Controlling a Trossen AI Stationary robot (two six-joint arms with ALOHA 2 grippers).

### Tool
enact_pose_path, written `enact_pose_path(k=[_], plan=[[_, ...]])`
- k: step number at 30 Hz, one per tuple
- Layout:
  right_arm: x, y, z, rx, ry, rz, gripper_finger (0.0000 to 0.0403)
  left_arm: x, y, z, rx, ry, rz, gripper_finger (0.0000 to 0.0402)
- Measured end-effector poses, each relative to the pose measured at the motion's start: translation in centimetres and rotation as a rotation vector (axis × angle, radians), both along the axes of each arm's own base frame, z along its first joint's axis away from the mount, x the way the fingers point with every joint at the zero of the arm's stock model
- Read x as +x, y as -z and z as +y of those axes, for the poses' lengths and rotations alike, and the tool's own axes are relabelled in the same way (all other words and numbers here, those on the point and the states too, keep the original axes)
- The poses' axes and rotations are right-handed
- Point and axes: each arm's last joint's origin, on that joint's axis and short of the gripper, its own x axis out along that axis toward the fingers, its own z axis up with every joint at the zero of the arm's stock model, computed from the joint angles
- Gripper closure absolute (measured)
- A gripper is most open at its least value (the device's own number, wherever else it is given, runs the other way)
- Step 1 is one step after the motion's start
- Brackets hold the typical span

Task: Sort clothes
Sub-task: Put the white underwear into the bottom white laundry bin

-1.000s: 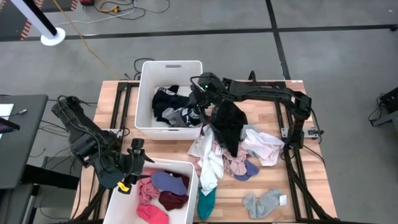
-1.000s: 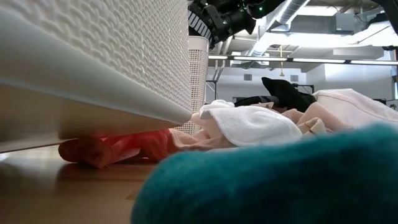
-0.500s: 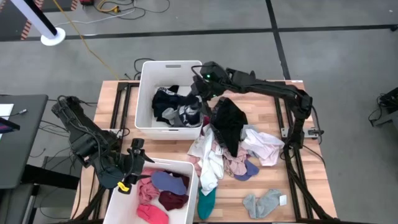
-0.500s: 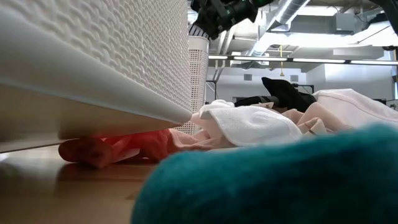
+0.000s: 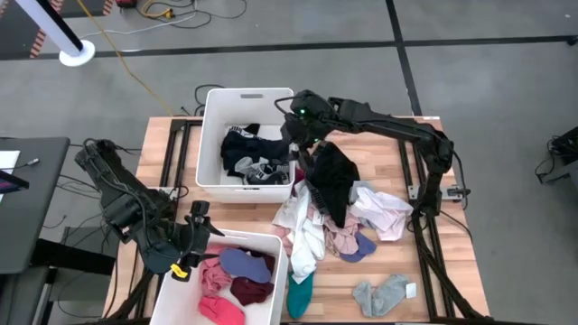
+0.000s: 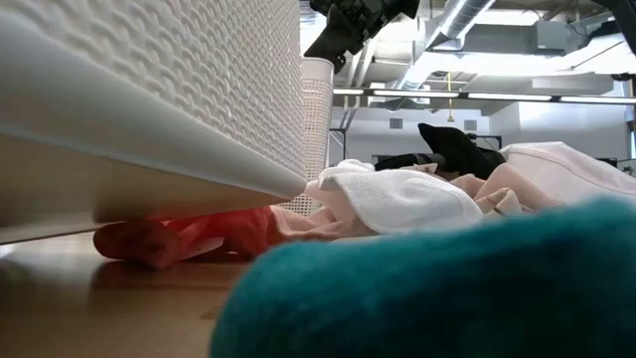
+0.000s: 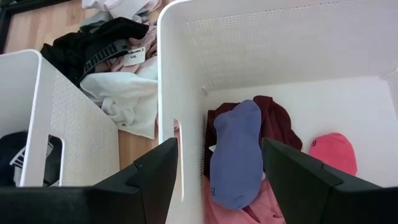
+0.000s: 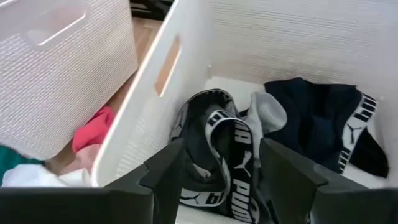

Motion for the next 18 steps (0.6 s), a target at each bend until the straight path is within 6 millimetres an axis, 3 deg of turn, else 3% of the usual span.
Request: enact_pose_path(k=[6, 18], plan=[[-0.2, -0.5, 0.9, -0.004, -0.022, -0.004, 0.0193, 0.0, 0.0, 0.0, -0.005, -0.004, 0.000, 0.0173], [-4.6, -3.8, 3.6, 0.030, -0.048, 0.075, 0.0210, 0.1, -0.1, 0.0, 0.014, 0.003, -0.016, 0.0173]])
